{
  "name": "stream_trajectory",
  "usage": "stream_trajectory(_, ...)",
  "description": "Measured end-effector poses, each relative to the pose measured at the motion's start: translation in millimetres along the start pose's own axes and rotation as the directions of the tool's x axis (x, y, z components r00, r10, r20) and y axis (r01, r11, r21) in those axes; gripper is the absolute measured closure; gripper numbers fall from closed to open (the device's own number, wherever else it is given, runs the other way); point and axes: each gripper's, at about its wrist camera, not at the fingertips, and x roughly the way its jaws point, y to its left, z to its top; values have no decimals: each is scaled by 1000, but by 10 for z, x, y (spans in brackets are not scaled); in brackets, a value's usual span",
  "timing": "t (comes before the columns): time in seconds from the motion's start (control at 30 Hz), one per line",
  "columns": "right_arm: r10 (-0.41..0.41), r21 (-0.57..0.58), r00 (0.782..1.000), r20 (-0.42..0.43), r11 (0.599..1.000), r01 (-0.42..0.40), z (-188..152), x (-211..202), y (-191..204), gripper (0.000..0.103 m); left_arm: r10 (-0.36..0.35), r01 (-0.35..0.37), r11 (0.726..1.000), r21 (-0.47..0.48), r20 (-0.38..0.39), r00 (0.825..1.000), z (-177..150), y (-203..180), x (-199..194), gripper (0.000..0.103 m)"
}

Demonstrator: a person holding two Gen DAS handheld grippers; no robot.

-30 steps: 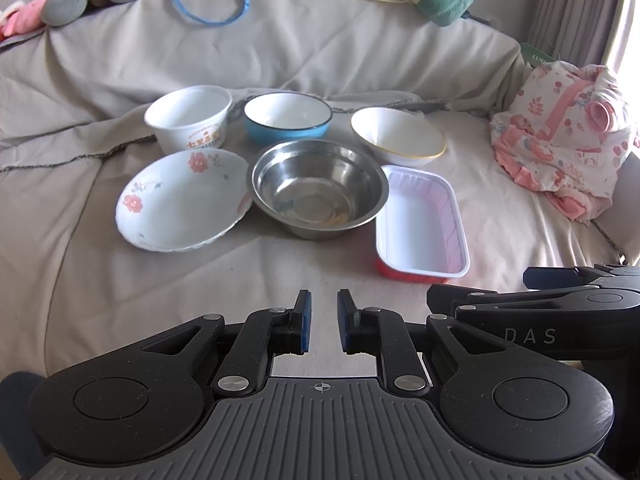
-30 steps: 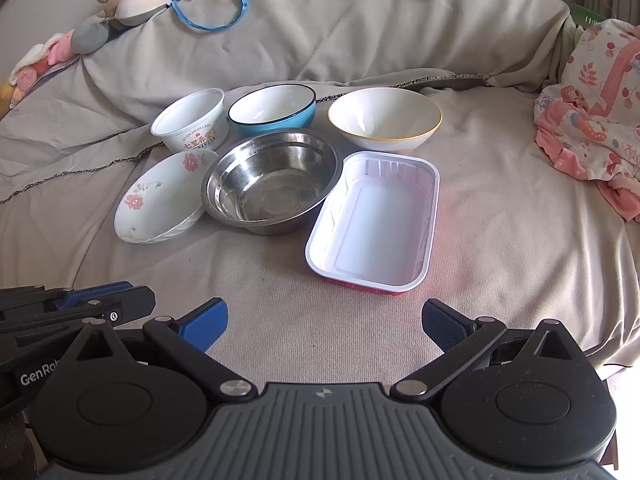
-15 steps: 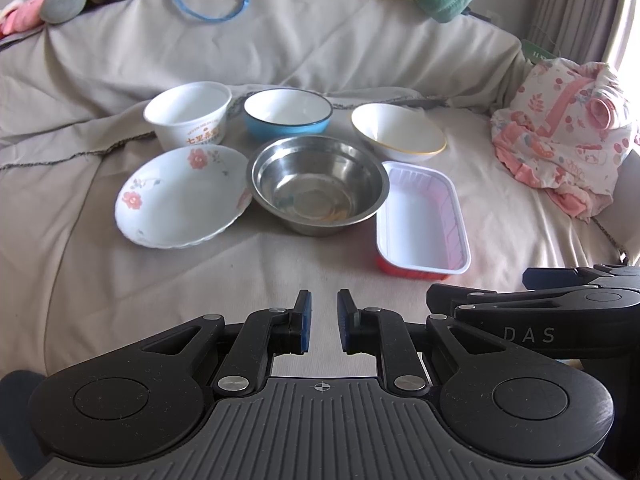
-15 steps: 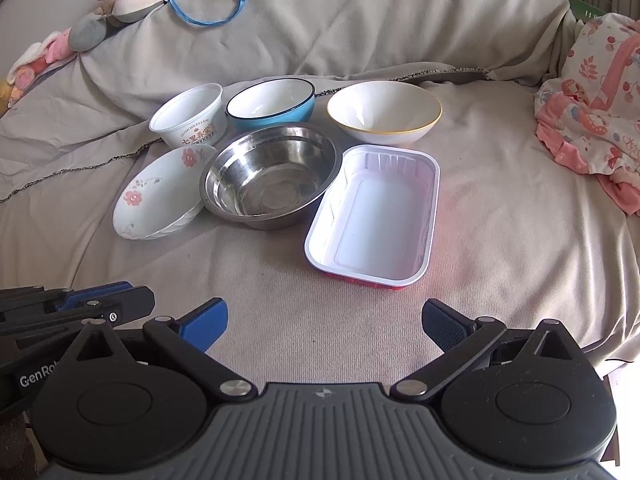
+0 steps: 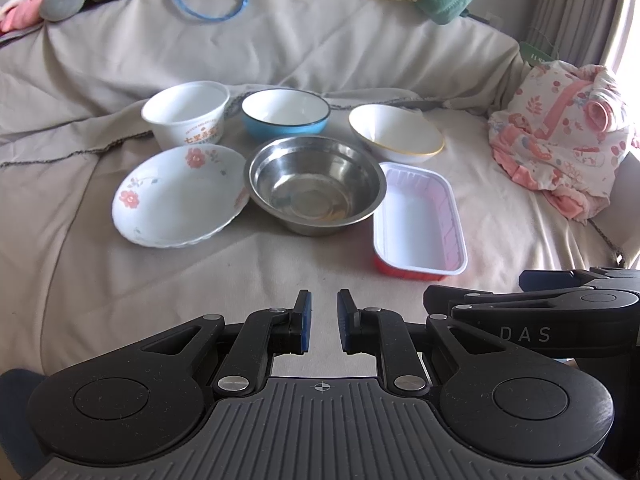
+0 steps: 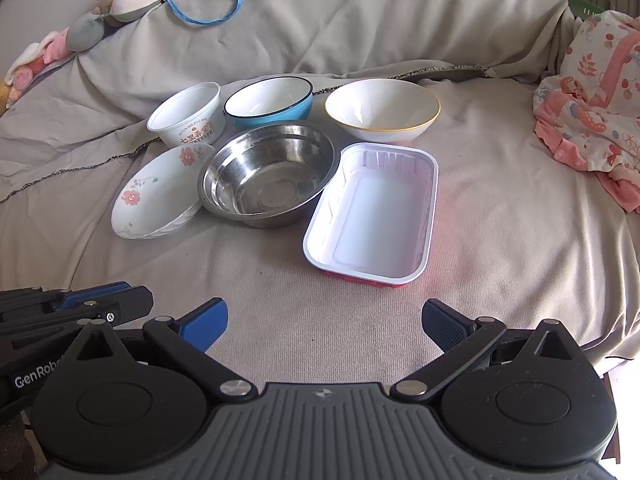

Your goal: Organize plates and bowls

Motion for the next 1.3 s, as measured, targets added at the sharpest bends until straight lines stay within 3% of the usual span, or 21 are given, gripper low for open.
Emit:
stream_trajectory(0.8,10,15,1000,-11,1000,-10,17,13,-32,0,0,0,1000,0,2,1000,7,-30,-1,85)
stream_trajectory(1.1,49,28,999,-2,998,-49,35,46,-83,0,-1,1,1000,-10,-16,1000,54,-29,112,85)
stream_trajectory(1.2,60,30,998,21,998,-61,98,92,-205,0,-41,40,998,-52,-9,999,107,0,316,85)
stream_trajectory(1.3,-7,60,998,60,998,3,236,186,-452,0,-196,188,976,-111,-68,978,214,49,693,84)
